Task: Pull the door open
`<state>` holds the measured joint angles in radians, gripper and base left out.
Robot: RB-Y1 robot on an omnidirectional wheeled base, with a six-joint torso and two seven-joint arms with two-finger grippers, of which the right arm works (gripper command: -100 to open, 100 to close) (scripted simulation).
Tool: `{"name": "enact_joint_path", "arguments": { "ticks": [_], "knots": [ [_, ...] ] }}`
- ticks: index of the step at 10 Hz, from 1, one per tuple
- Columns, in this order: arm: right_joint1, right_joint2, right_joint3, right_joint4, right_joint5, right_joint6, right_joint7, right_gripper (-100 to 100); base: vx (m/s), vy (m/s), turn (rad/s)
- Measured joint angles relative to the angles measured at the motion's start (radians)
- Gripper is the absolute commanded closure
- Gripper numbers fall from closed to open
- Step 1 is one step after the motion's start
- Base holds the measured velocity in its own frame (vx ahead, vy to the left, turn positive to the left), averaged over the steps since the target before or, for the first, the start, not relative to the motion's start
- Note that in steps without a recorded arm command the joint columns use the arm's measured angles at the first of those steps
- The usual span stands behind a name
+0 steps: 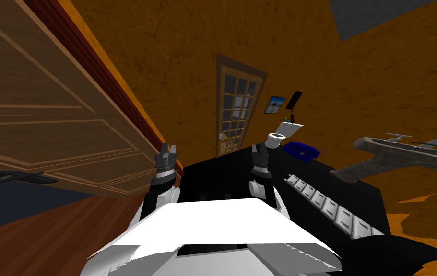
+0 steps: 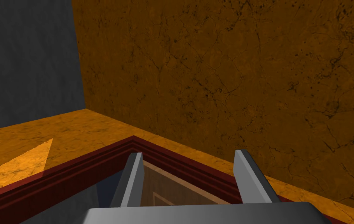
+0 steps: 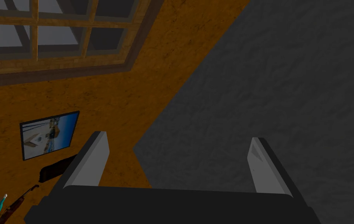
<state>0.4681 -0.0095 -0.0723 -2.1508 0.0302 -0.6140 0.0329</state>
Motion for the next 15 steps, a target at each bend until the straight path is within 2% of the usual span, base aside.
{"name": "enact_joint_path", "arguments": {
  "ticks": [2, 4, 9, 15],
  "knots": [
    [-0.014, -0.007, 0.003, 0.034, 0.013, -0.004, 0.032, -100, 0.081, 0.013, 0.008],
    [-0.03, -0.022, -0.004, 0.079, 0.02, -0.016, 0.057, -100, 0.087, 0.01, 0.008],
    [-0.062, -0.042, -0.003, 0.183, 0.051, -0.042, 0.137, -100, 0.095, 0.002, 0.01],
    [-0.109, -0.066, -0.004, 0.326, 0.092, -0.077, 0.243, -100, 0.094, 0.009, 0.011]
  ]
}}
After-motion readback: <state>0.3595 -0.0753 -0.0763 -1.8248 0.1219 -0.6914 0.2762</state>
